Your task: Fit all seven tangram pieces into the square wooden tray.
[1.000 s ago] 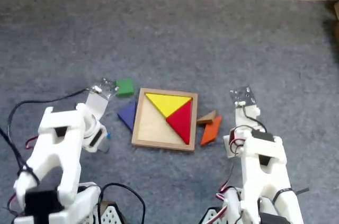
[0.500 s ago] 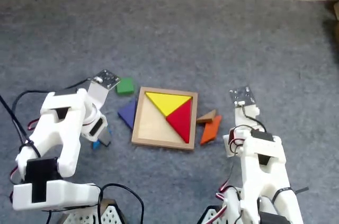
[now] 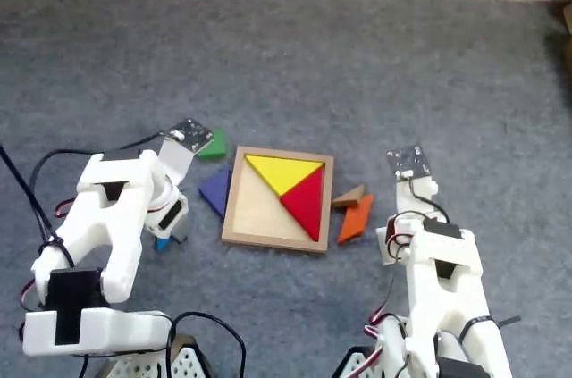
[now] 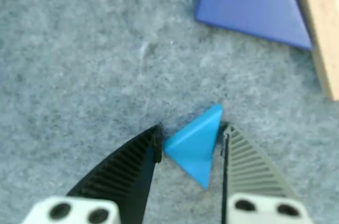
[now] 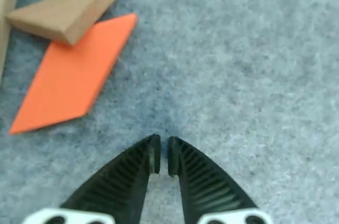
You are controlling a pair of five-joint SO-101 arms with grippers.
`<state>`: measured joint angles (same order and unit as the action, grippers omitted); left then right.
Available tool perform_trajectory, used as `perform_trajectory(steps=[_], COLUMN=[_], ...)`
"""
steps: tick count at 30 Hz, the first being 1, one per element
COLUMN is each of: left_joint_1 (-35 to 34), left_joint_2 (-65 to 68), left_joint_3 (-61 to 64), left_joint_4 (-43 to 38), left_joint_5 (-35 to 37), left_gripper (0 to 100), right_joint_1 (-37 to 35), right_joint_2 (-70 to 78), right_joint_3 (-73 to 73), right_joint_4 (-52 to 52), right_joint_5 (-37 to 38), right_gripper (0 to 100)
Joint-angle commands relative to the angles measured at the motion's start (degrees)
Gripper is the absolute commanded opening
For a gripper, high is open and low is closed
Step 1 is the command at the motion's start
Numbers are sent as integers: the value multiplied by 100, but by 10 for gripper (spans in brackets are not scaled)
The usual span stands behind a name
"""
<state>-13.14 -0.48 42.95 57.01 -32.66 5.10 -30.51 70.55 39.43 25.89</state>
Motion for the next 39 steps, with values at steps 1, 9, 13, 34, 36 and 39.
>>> perform_trajectory(steps=[1,9,13,34,36,39], left_joint_1=[259,409,277,2923,3108,3415], left_joint_2=[4,-22,-31,-769,-602,-295], left_joint_3=[-330,-716,-1121,-1692,-1692,-1886], left_joint_4=[132,879,1310,1618,1433,1363], left_joint_5=[-26,-26,-18,-18,-35,-369], left_gripper=[160,119,119,119,122,123], right_joint_1=[66,66,66,66,66,66], right_joint_2=[-48,-48,-48,-48,-48,-48], right_joint_3=[48,48,48,48,48,48], right_joint_4=[-110,-110,-110,-110,-110,-110], right_joint_5=[-53,-53,-53,-53,-53,-53], right_gripper=[49,49,49,48,48,48])
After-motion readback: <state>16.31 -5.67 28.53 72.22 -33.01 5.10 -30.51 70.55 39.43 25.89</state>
